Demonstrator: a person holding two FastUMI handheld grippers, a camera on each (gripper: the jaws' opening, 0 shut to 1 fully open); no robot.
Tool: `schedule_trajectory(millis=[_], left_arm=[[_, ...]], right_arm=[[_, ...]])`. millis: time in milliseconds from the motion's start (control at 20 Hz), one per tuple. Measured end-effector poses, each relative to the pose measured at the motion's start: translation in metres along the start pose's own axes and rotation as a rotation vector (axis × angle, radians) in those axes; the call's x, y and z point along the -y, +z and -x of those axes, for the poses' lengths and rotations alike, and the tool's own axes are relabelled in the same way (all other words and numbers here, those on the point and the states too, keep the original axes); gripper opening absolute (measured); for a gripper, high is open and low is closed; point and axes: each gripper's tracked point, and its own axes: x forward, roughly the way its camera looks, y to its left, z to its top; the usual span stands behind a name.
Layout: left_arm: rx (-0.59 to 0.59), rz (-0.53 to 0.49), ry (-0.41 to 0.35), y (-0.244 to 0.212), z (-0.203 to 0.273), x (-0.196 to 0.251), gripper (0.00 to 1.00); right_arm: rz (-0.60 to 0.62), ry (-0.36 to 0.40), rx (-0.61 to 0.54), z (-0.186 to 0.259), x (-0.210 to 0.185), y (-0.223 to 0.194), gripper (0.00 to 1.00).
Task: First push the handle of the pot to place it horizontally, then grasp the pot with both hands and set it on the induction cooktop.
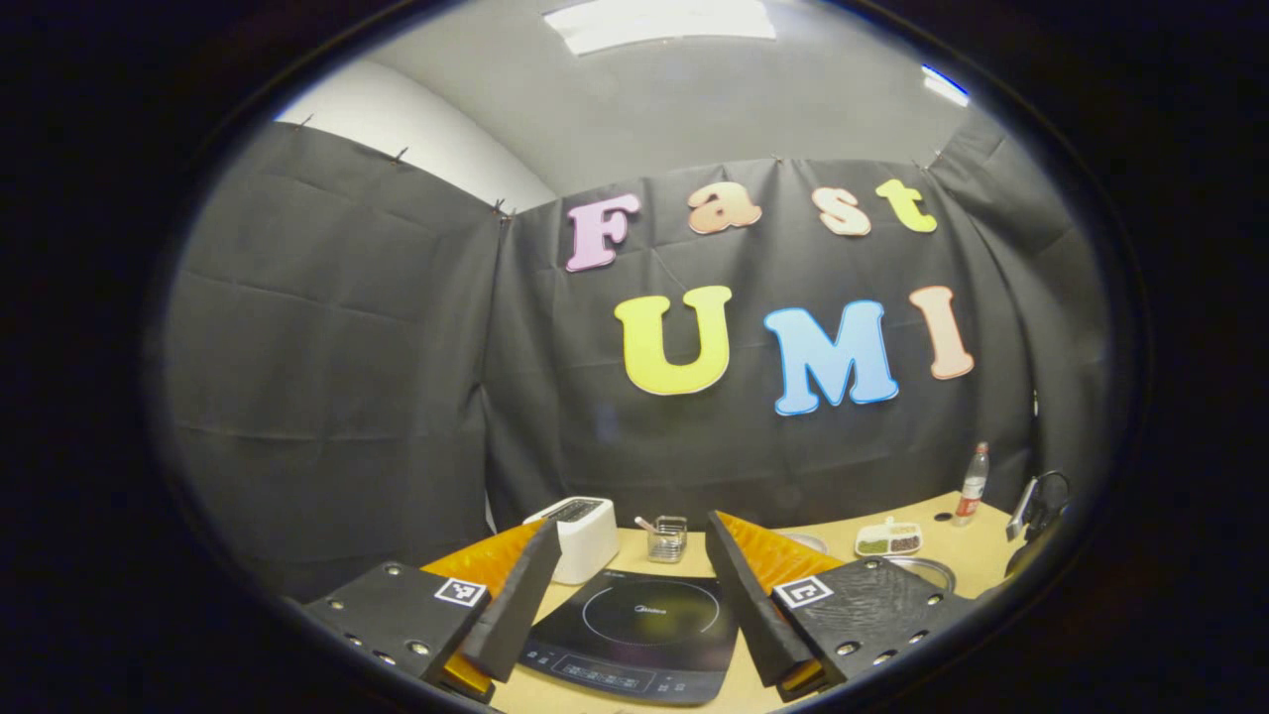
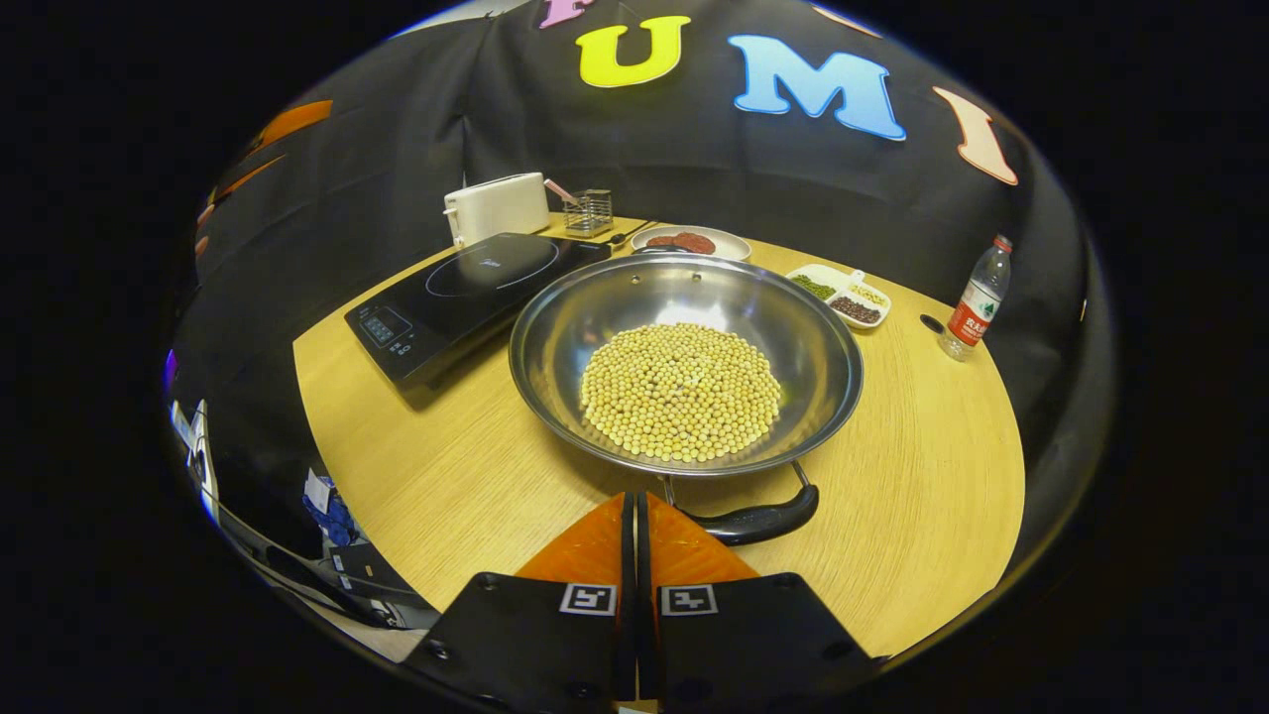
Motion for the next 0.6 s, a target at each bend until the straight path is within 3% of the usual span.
schedule_trajectory(millis=[600], left_arm=[[-0.007, -0.007, -0.022, -0.003, -0.011, 0.025, 0.87]], right_arm=[[-0.041, -0.071, -0.002, 0.003, 0.05, -0.001, 0.02]])
